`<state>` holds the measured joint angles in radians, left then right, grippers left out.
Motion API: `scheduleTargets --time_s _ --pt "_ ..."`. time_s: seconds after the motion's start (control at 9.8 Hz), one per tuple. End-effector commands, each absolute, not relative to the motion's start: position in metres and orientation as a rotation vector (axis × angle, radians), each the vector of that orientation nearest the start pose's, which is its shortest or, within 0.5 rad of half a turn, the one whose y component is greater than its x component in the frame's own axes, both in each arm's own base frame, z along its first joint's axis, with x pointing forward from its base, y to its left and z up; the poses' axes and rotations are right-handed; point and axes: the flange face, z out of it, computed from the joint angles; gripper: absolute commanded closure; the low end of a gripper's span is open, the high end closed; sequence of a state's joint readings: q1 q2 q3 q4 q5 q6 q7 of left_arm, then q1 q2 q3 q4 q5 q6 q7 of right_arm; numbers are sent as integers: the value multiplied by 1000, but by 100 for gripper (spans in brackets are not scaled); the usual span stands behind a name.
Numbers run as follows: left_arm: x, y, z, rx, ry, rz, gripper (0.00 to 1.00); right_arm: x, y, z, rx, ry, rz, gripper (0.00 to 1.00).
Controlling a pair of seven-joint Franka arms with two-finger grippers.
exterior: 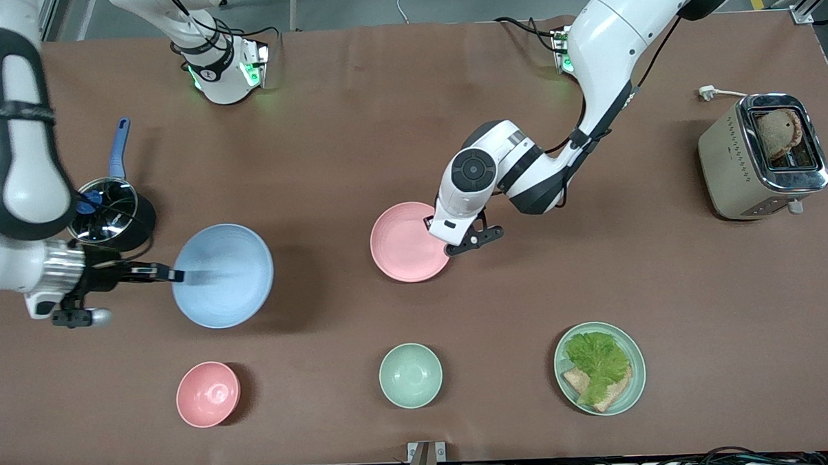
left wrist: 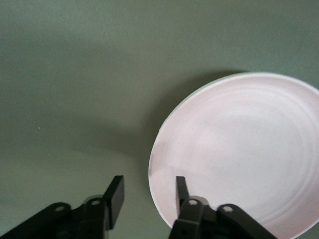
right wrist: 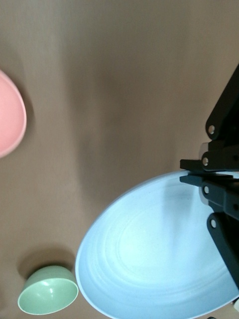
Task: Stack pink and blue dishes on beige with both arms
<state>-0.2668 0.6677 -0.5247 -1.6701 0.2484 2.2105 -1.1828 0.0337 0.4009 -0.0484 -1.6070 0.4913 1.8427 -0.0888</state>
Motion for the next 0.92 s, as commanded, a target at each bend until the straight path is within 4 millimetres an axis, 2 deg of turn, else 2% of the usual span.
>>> scheduleTargets --time_s 0.0,0.2,0.41,0.51,0.61,0.71,0.82 --pt "513 -427 291 -3070 -506 112 0 641 95 392 -2740 187 175 99" --pt "535 -395 337 -3074 -431 -12 0 618 138 373 -2768 203 139 99" --pt "564 -347 378 -3065 -352 -127 0 593 198 353 -2787 256 115 99" --pt "573 -327 397 -3065 -302 -171 0 582 218 344 -2792 257 127 99" --pt "582 -307 413 -3064 -296 -207 0 573 236 340 -2797 241 151 99" --pt "589 -293 428 -3069 -249 -240 0 556 264 329 -2804 214 148 99" --pt "592 -281 441 -3068 -213 -266 0 544 281 315 -2809 245 105 99"
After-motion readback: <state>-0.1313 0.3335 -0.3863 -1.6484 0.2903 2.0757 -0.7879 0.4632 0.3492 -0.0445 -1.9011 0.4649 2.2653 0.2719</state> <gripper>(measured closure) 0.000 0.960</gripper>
